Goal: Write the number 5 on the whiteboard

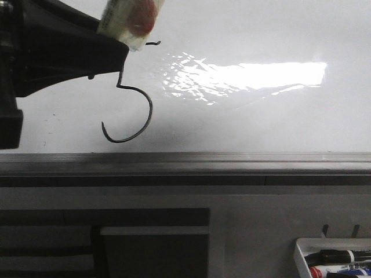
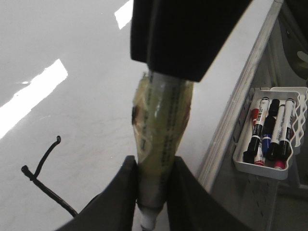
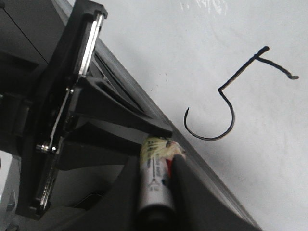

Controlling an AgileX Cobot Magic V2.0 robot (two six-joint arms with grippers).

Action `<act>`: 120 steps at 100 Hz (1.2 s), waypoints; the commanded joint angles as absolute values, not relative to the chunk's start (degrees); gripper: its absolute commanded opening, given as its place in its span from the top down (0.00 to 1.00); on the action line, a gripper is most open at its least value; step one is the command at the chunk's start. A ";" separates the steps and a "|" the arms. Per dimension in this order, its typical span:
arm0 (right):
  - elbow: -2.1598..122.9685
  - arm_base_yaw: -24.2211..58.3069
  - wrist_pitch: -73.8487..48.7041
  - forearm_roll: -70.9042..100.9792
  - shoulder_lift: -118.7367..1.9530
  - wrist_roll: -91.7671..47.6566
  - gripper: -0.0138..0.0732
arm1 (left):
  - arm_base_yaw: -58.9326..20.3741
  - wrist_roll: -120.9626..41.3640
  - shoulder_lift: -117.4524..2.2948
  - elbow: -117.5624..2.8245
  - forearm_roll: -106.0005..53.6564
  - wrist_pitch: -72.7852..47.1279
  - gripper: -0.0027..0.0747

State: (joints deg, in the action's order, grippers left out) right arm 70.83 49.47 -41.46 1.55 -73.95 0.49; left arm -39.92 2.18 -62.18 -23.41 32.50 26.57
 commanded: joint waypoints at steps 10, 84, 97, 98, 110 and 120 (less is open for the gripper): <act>72.48 49.57 -39.05 2.54 -73.17 0.00 0.91 | -40.41 2.85 -61.56 -25.31 30.78 31.09 0.99; 72.48 46.02 -34.23 -5.85 -69.06 0.00 0.42 | -38.98 28.82 -57.39 -25.22 0.78 11.56 0.99; 72.48 45.54 -35.68 -6.94 -66.73 0.00 0.47 | -36.39 28.82 -58.45 -25.22 -6.02 7.73 0.99; 72.48 45.54 -35.69 -6.94 -66.62 0.00 0.47 | -36.39 28.82 -58.67 -25.22 -6.37 7.75 0.99; 72.45 45.54 -35.89 -6.94 -65.44 0.00 0.47 | -35.96 28.82 -61.00 -25.22 -6.97 7.66 0.99; 72.45 45.54 -35.93 -6.94 -64.87 0.00 0.47 | -35.96 28.82 -63.63 -25.57 -6.97 7.84 0.99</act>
State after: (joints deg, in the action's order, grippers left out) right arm 70.83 45.87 -39.12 -6.01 -66.72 0.00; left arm -36.14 28.24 -62.59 -23.45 -6.19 4.16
